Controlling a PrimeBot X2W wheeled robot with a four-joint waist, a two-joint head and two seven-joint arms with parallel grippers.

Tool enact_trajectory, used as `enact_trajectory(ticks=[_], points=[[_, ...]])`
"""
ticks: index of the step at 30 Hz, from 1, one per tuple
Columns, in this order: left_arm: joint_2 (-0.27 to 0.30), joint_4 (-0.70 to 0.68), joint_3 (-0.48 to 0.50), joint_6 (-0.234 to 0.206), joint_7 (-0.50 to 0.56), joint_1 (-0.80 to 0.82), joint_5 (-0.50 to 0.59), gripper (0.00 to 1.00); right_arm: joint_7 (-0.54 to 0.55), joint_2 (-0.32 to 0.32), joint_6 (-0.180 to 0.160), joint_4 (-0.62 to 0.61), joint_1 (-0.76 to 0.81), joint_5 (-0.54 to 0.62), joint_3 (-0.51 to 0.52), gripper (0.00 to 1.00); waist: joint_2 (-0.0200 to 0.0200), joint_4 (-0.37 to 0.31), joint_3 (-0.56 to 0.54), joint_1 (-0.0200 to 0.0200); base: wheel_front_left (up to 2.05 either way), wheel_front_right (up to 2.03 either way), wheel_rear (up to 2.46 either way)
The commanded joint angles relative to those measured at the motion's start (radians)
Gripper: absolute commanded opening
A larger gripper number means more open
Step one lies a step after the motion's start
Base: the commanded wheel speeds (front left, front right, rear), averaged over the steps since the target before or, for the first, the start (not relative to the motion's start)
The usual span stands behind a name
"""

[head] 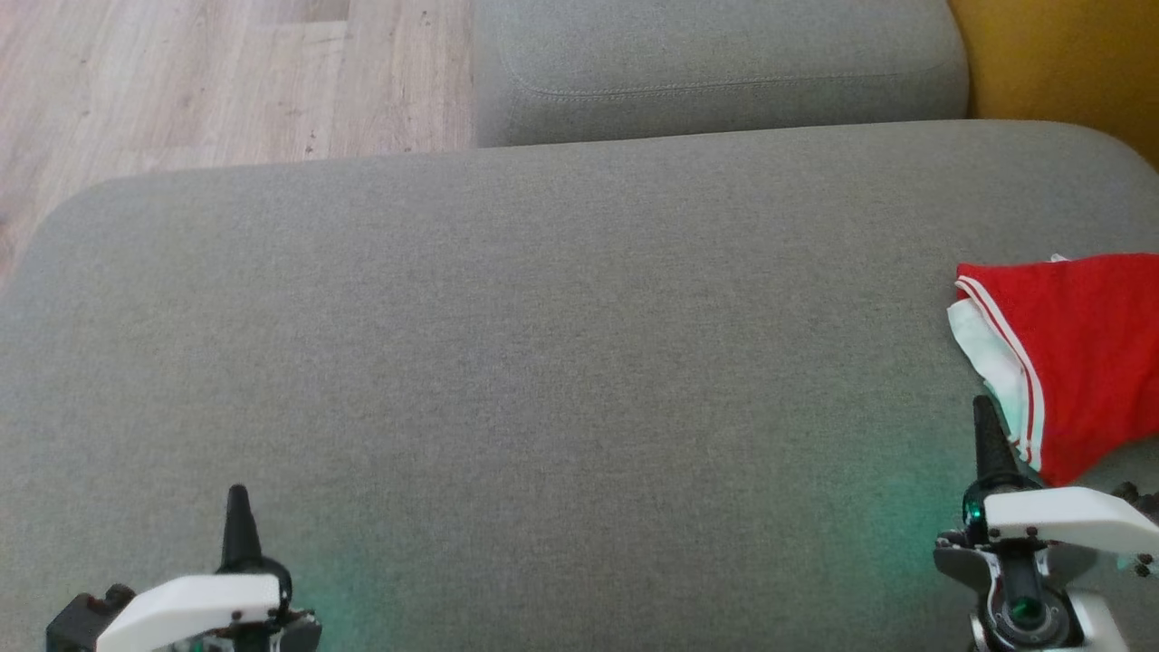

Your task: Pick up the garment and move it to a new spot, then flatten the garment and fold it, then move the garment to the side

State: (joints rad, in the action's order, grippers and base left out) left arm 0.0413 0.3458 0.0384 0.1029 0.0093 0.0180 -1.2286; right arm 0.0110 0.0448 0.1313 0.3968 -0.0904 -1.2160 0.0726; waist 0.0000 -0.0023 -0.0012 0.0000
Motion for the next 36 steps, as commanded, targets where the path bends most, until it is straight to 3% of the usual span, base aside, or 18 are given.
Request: enact_trajectory(ticks=[1, 36], points=[[0.007, -0.04, 0.037, 0.008, 0.009, 0.051, -0.026, 0.0, 0.01, 0.004, 0.0, -0.046, -0.025, -0.029, -0.009, 0.0, 0.0, 0.0, 0.0, 0.0, 0.0, 0.0, 0.0], [0.009, -0.1, 0.075, 0.028, 0.104, 0.09, -0.38, 0.0, 0.102, 0.005, -0.001, -0.152, -0.018, -0.393, 0.041, 0.0, 0.0, 0.002, 0.004, 0.0, 0.0, 0.0, 0.0]])
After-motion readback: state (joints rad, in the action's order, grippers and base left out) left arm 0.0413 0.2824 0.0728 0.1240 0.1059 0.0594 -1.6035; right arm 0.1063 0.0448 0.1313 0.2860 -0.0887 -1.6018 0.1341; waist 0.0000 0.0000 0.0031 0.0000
